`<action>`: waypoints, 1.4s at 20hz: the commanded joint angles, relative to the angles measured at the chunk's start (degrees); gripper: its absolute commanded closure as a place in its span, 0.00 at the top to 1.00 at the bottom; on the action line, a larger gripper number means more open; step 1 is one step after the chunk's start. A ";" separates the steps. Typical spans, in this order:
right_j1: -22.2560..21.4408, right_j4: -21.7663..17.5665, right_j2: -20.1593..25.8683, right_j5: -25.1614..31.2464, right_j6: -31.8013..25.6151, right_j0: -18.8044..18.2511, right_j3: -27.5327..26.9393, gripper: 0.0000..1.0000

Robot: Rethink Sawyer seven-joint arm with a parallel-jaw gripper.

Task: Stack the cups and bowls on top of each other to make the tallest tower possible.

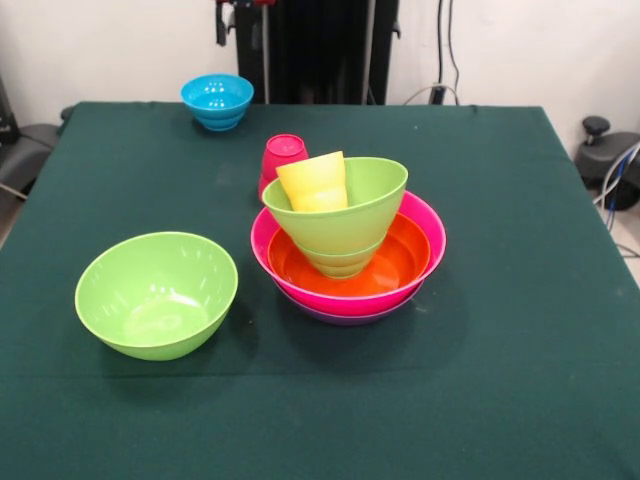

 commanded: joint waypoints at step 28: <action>6.30 4.65 14.39 3.25 3.10 -4.64 -10.31 1.00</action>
